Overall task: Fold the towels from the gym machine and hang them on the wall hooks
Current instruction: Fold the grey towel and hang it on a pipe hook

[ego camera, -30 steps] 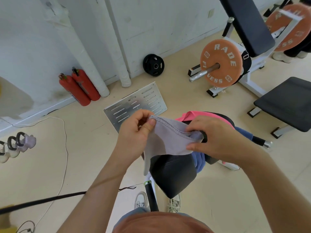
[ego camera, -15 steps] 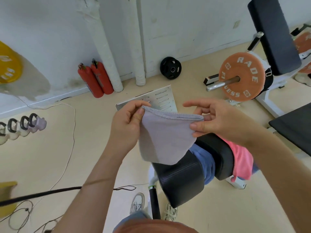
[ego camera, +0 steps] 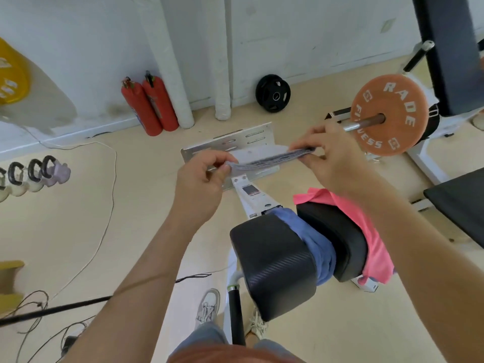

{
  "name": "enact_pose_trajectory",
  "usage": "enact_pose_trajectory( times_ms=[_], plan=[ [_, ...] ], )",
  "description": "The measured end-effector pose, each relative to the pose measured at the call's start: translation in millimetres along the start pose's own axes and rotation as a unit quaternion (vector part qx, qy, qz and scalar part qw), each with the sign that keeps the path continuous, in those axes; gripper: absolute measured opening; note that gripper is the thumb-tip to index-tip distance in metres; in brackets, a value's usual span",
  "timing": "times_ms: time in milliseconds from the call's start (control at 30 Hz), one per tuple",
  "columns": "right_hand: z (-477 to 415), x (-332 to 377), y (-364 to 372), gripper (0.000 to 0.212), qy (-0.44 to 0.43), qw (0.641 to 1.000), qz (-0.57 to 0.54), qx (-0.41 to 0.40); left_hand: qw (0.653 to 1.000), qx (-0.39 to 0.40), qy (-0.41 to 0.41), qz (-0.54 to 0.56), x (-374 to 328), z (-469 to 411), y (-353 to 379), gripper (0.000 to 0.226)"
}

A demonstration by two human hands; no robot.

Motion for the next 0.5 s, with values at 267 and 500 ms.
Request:
enact_pose_trajectory(
  times_ms=[267,500],
  plan=[
    [157.7,-101.3,104.9,0.029,0.251,0.958,-0.053,0.128,0.933,0.297,-0.017,-0.203,87.5,118.7,78.8,0.016],
    [249.8,-128.2,159.7,0.029,0.375,0.920,-0.087,0.069,0.874,0.434,0.008,-0.218,125.9,190.0,118.0,0.015]
  ],
)
Point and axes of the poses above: each hand's wrist, its own z-axis away from the middle knuckle, its own y-axis out of the palm, x = y × z, the point moved 2 cm from there along -z, towards the middle knuckle, and after that the axes turned 6 degrees about -y, right-handed, at the moved point
